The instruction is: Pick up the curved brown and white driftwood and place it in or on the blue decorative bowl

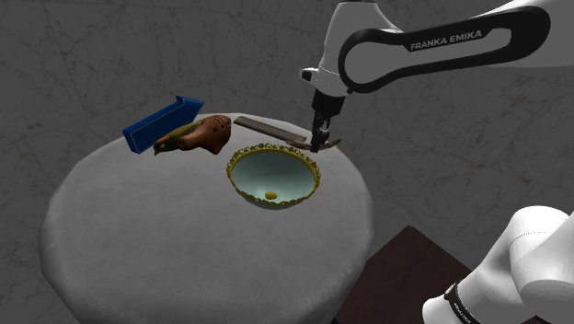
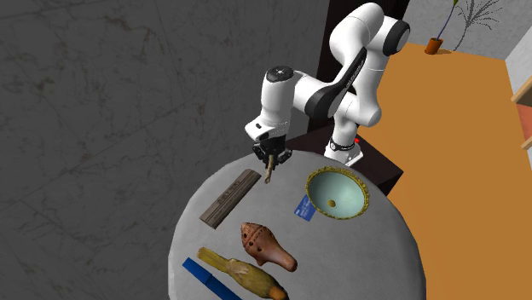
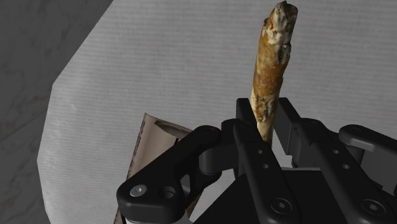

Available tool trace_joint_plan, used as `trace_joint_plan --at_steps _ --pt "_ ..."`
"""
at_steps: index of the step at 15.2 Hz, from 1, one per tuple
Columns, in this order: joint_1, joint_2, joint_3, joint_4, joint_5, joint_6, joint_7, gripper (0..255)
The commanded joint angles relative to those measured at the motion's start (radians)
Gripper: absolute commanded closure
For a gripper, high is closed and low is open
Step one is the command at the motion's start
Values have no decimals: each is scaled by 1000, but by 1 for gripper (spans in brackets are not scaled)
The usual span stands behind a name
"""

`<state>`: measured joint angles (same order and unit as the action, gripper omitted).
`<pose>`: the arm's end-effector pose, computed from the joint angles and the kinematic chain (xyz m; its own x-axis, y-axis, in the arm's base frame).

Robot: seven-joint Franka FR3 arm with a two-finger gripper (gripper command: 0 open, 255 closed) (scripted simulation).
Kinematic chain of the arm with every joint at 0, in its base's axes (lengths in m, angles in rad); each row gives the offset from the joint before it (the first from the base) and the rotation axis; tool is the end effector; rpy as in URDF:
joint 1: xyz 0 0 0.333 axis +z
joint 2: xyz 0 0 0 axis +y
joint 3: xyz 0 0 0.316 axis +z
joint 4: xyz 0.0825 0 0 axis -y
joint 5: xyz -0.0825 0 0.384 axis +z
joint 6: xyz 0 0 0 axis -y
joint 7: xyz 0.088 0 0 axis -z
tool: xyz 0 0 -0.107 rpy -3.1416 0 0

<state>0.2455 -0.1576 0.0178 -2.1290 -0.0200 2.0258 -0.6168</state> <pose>0.4939 0.1323 0.4822 0.6298 0.7761 0.0320 0.7746 -0.6306 0.0487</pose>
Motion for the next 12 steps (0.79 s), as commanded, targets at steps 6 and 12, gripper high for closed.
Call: trace_joint_plan --at_steps 6,12 --pt "0 -19 0 76 1 -96 -3 255" --pt "0 -24 0 152 2 -176 -4 255"
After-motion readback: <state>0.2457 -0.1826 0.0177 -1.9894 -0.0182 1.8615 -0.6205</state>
